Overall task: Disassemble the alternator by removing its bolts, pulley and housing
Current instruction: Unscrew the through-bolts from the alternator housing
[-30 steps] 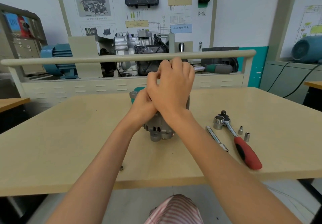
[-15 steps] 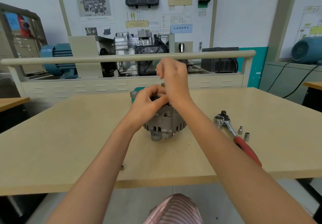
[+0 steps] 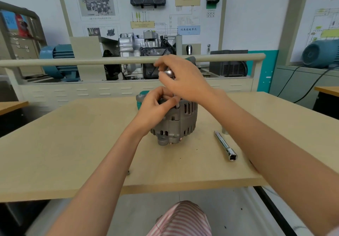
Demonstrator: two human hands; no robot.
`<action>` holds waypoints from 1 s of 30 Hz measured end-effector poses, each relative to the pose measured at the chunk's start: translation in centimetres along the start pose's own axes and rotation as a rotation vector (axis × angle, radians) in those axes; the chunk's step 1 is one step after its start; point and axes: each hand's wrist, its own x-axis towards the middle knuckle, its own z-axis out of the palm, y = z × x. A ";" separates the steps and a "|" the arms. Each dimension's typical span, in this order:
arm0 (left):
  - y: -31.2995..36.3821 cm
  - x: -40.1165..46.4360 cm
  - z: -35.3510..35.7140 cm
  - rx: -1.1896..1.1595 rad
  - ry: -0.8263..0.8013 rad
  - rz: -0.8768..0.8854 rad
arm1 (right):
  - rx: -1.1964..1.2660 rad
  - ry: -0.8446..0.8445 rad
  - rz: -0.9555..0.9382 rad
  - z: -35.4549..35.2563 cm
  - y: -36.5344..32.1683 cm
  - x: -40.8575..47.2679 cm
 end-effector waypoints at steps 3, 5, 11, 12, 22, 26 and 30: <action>0.0 0.1 0.1 0.007 0.007 -0.008 | -0.053 -0.013 0.042 0.0 0.5 0.5; 0.0 0.1 0.2 0.021 0.003 0.005 | -0.045 0.045 0.138 0.4 0.2 0.6; -0.1 0.2 0.2 0.045 -0.016 0.044 | -0.666 0.127 0.297 1.0 -1.1 0.6; -0.1 0.2 0.3 0.050 -0.012 0.046 | -0.691 0.105 0.313 0.9 -1.2 0.7; 0.0 -0.1 -0.3 -0.002 -0.099 0.051 | -0.031 0.143 0.221 1.0 -0.1 0.3; 0.0 0.1 -0.3 -0.035 -0.101 0.036 | 0.532 0.092 0.252 0.9 0.3 0.4; 0.0 0.1 -0.3 -0.038 -0.089 0.013 | 0.893 0.137 0.367 1.5 0.0 0.8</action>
